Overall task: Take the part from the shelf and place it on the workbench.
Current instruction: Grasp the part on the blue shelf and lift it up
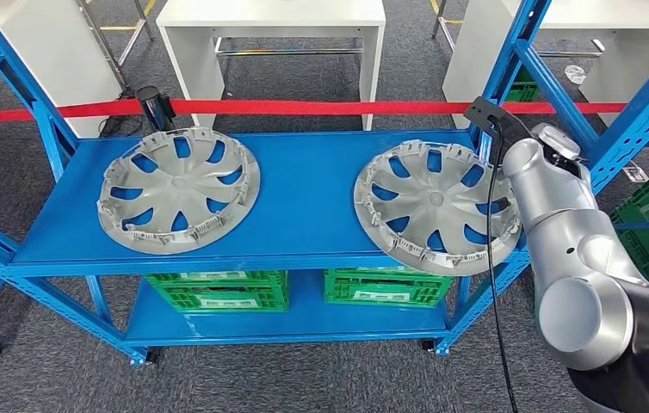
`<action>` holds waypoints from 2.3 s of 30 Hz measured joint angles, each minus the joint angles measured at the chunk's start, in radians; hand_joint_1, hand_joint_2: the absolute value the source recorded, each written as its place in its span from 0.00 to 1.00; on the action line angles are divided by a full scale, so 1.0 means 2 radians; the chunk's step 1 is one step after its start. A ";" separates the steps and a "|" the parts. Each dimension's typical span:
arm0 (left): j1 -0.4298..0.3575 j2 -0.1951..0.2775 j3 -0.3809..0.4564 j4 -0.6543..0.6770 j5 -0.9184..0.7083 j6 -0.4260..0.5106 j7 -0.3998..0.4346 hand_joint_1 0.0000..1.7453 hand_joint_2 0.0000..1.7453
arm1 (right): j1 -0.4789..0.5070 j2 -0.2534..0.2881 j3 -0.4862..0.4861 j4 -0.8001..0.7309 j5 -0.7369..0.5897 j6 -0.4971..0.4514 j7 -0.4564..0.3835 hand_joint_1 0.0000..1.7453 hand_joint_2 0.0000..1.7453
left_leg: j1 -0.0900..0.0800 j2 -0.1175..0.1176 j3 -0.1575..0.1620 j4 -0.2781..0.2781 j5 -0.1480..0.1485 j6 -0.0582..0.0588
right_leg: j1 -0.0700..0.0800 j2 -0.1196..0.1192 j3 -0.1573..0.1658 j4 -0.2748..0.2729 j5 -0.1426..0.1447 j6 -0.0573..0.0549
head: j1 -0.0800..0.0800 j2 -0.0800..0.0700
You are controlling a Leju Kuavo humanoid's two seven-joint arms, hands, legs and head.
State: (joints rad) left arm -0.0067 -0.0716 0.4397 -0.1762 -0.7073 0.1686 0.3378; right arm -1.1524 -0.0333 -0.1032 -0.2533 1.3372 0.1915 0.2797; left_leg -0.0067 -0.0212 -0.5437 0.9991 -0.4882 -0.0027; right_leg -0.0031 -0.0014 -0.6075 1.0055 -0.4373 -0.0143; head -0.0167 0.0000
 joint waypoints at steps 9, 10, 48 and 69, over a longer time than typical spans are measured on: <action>0.001 -0.006 0.019 -0.001 0.010 0.012 -0.038 0.00 0.00 | -0.025 0.012 0.007 -0.001 0.009 0.002 -0.015 0.00 1.00 | 0.000 -0.001 -0.001 0.000 0.000 0.000 | 0.000 -0.001 -0.001 0.000 0.000 0.000 | 0.000 0.000; 0.001 -0.007 0.020 -0.001 0.008 0.016 -0.044 0.00 0.00 | -0.027 0.013 0.007 -0.001 0.009 0.002 -0.017 0.00 1.00 | 0.000 0.000 -0.001 0.000 0.000 0.000 | 0.000 -0.001 -0.001 0.000 0.000 0.000 | 0.000 0.000; -0.002 0.000 0.020 -0.003 -0.044 0.031 -0.039 0.00 0.00 | 0.005 0.035 0.007 -0.001 0.003 0.003 -0.041 0.00 1.00 | 0.009 0.008 -0.035 0.079 -0.021 -0.022 | -0.008 -0.002 -0.006 0.014 -0.007 -0.011 | 0.000 0.000; -0.004 0.000 0.020 -0.004 -0.053 0.027 -0.037 0.00 0.00 | 0.015 0.038 0.007 -0.001 0.005 0.000 -0.041 0.00 1.00 | 0.003 0.008 -0.022 0.014 0.011 -0.001 | 0.003 0.000 0.007 0.014 -0.019 -0.004 | 0.001 0.000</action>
State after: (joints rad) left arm -0.0150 -0.0725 0.4793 -0.1846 -0.8134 0.2219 0.2635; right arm -1.1220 0.0419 -0.0898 -0.2544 1.3474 0.1910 0.1977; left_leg -0.0008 -0.0042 -0.5874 1.0266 -0.4654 -0.0044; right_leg 0.0037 -0.0010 -0.5927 1.0329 -0.4750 -0.0226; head -0.0146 0.0000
